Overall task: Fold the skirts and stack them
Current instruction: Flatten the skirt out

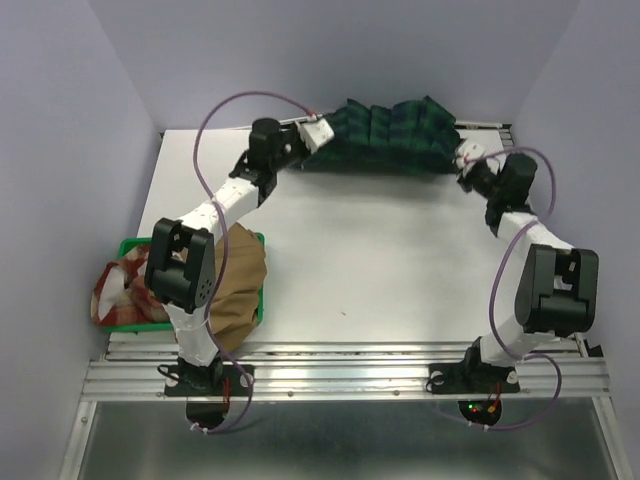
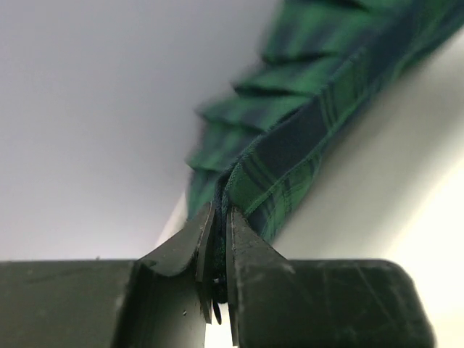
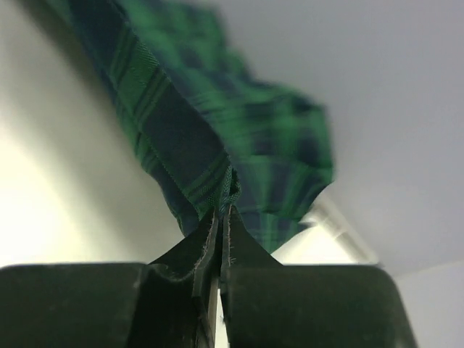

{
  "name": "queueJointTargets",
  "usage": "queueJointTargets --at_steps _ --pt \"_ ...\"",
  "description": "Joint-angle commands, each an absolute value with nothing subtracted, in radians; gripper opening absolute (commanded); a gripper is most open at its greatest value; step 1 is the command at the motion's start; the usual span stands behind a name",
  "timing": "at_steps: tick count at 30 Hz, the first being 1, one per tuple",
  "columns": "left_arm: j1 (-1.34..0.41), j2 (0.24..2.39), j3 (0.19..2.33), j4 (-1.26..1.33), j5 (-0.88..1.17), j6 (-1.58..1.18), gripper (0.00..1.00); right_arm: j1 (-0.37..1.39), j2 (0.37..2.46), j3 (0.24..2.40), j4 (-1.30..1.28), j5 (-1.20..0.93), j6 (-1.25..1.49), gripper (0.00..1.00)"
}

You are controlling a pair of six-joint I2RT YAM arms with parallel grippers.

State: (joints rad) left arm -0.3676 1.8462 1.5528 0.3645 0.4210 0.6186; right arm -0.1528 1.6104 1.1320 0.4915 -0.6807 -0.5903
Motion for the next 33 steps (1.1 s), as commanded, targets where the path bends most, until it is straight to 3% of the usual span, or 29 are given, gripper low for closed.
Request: queueJointTargets --at_steps 1,6,10,14,16,17,21,22,26,29,33 --pt "-0.425 1.709 1.268 0.339 0.46 0.807 0.0 -0.198 1.444 0.76 0.488 -0.808 -1.014 0.01" --pt "-0.505 1.559 1.031 0.244 0.463 0.822 0.0 -0.21 1.263 0.629 0.231 -0.867 -1.147 0.01" --pt "-0.563 1.471 0.892 0.178 0.466 0.796 0.0 -0.21 1.137 0.591 -0.116 -0.91 -1.447 0.01" --pt "-0.644 1.39 0.789 0.103 0.465 0.828 0.04 -0.21 1.045 0.614 -0.598 -0.856 -1.716 0.13" --pt "-0.67 1.353 0.773 0.06 0.462 0.834 0.16 -0.21 0.981 0.623 -0.684 -0.827 -1.765 0.23" --pt "-0.675 1.342 0.773 0.045 0.465 0.834 0.3 -0.21 0.959 0.62 -0.759 -0.815 -1.788 0.28" --pt "-0.68 1.278 0.788 -0.073 0.486 0.86 0.66 -0.21 0.845 0.609 -0.876 -0.787 -1.845 0.78" --pt "-0.68 1.263 0.796 -0.116 0.488 0.868 0.7 -0.21 0.824 0.607 -0.874 -0.782 -1.813 0.87" --pt "-0.678 1.174 0.839 -0.228 0.506 0.859 0.71 -0.21 0.808 0.658 -0.763 -0.74 -1.542 0.88" --pt "-0.67 1.141 0.854 -0.227 0.499 0.773 0.71 -0.21 0.94 0.773 -0.584 -0.697 -1.272 0.85" --pt "-0.647 1.202 0.902 -0.126 0.419 0.571 0.71 -0.21 1.219 1.094 -0.574 -0.736 -0.976 0.78"
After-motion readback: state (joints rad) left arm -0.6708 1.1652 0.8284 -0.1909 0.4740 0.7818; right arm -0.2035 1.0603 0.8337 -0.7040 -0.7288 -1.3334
